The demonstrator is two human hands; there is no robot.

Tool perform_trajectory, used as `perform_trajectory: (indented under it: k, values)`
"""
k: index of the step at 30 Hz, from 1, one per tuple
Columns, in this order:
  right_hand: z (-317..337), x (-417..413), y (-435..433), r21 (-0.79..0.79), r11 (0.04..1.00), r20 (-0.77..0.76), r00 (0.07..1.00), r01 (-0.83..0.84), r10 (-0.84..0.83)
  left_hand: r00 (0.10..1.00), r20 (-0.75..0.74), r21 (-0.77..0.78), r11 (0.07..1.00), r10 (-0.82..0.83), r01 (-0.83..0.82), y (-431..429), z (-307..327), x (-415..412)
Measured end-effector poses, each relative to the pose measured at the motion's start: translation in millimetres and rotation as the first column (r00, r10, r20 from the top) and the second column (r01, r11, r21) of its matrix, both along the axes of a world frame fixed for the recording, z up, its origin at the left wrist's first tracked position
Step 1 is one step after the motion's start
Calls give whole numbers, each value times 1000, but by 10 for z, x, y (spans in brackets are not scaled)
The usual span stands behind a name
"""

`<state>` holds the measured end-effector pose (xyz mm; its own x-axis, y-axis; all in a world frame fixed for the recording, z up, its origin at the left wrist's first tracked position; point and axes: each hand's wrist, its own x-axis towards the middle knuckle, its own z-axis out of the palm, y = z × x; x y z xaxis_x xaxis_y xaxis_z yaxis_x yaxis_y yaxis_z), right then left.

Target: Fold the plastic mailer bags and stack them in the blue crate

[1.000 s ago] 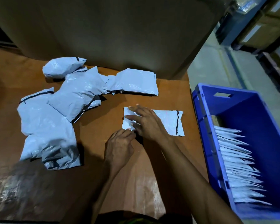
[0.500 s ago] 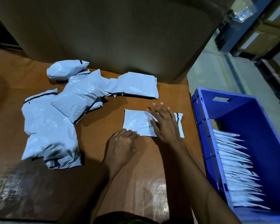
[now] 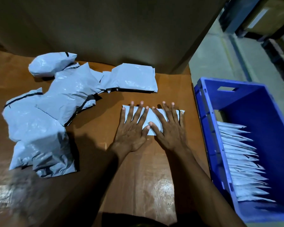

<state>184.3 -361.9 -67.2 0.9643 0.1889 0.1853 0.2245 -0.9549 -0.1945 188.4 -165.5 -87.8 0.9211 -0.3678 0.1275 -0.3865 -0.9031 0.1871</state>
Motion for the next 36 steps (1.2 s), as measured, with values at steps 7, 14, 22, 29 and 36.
perform_trajectory:
  k: [7,14,22,29,36]
  values:
    - [-25,111,-28,-46,999,-71,997,-4,1,998,-62,40,999,21,-19,-72,3,78]
    - [340,271,-266,223,975,-351,933,2,79,964,-262,213,977,34,24,-39,458,248]
    - [1079,442,-288,84,996,-188,982,13,3,996,77,37,998,51,-54,55,1047,357]
    - [642,-66,-321,153,982,315,947,-111,58,943,325,-154,988,69,-19,175,672,-93]
    - [266,-419,-101,287,957,202,979,-47,-13,992,77,-158,984,98,-85,143,355,-580]
